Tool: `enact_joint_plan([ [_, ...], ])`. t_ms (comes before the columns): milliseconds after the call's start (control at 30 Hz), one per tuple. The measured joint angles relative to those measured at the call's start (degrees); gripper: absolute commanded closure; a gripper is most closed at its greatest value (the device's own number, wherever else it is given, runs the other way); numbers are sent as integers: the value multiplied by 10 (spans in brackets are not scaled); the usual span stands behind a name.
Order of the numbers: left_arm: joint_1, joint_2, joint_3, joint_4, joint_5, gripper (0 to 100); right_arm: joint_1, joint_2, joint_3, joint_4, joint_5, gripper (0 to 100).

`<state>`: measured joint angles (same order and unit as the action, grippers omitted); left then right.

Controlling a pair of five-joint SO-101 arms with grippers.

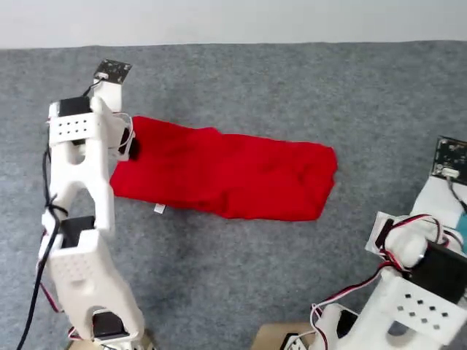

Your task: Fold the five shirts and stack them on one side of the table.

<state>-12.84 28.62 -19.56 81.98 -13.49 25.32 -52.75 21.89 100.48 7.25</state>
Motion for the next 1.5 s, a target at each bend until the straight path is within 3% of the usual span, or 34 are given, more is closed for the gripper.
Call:
enact_joint_plan([
  [467, 3, 224, -244, 23, -11, 761, 0, 0, 0, 0, -4, 983],
  [900, 3, 399, -503, 141, -9, 797, 0, 0, 0, 0, -4, 983],
  [1133, 16, 416, -534, 161, -19, 878, 0, 0, 0, 0, -4, 983],
  [1300, 40, 416, -535, 170, -55, 995, 0, 0, 0, 0, -4, 983],
  [1500, 50, 421, -535, 170, -62, 998, 0, 0, 0, 0, -4, 983],
])
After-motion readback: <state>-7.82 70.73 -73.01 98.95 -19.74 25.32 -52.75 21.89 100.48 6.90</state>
